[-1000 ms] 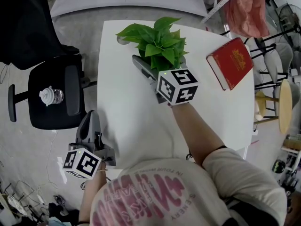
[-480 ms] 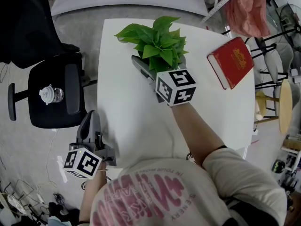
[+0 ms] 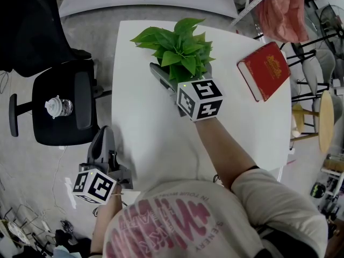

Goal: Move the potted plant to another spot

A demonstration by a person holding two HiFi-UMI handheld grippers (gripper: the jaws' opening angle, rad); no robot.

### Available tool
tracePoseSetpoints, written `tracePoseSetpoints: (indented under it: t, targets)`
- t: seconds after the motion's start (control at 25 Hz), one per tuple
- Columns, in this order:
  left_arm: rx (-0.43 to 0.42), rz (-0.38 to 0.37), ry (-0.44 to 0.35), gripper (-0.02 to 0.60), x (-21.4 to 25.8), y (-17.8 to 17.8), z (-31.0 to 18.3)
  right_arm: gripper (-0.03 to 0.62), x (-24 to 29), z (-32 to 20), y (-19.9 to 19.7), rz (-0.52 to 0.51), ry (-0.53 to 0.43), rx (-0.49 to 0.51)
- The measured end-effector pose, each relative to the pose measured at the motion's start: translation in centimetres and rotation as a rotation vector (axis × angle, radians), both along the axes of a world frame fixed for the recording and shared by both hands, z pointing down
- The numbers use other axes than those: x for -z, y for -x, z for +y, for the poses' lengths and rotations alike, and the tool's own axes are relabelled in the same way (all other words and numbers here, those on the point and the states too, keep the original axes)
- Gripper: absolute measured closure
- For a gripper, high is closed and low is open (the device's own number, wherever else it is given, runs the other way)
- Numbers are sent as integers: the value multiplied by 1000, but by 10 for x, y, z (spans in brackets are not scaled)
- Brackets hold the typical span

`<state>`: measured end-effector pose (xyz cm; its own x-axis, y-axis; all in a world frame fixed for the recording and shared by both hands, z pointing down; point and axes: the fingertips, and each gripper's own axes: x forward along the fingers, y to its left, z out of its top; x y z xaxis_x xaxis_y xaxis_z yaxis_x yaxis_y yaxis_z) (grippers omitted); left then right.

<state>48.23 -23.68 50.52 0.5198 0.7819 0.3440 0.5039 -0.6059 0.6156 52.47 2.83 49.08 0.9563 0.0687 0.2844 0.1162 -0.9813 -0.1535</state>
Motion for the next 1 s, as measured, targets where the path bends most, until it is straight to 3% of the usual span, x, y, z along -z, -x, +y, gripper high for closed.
tracePoseSetpoints:
  t: [1.0]
  targets:
    - [3,5,8,578,3,2,-2,33,-1,1,-1,-5,8,-15]
